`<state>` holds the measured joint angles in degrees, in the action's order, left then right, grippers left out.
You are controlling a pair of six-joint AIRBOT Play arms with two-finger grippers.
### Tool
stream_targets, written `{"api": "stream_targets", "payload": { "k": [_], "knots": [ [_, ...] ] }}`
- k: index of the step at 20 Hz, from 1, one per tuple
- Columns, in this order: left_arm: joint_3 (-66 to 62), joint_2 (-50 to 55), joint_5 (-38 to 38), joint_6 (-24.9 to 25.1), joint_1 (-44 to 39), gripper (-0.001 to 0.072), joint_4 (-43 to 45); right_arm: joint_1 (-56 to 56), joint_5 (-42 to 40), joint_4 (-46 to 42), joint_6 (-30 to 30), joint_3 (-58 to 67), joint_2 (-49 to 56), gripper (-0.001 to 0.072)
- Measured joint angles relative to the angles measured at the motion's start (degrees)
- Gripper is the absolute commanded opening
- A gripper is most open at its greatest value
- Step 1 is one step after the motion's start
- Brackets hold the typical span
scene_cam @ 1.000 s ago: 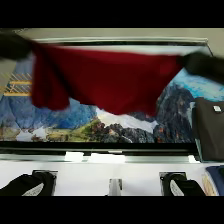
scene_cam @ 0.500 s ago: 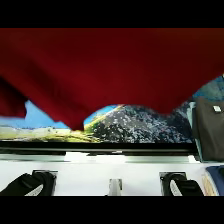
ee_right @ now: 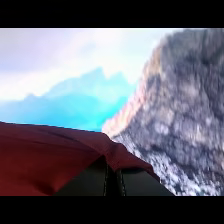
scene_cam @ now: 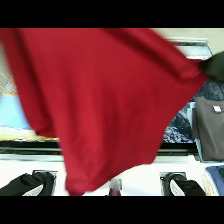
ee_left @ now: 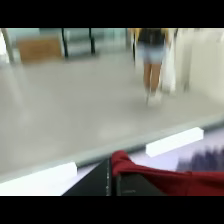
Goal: Fold the shirts.
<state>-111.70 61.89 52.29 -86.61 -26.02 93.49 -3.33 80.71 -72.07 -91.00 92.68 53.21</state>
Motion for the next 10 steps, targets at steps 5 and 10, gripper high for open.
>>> {"api": "stream_targets", "payload": {
  "k": [5,10],
  "knots": [
    [9.8,12.5,7.3,-4.2,0.0,0.0035,0.7,-0.1,-2.7,-2.3,-2.1,-12.0,12.0,0.0031],
    [15.4,26.5,15.2,-11.0,-0.1,0.0473,-6.4,0.0,-6.2,1.7,-6.1,-16.5,21.1,0.0210]
  ]
}}
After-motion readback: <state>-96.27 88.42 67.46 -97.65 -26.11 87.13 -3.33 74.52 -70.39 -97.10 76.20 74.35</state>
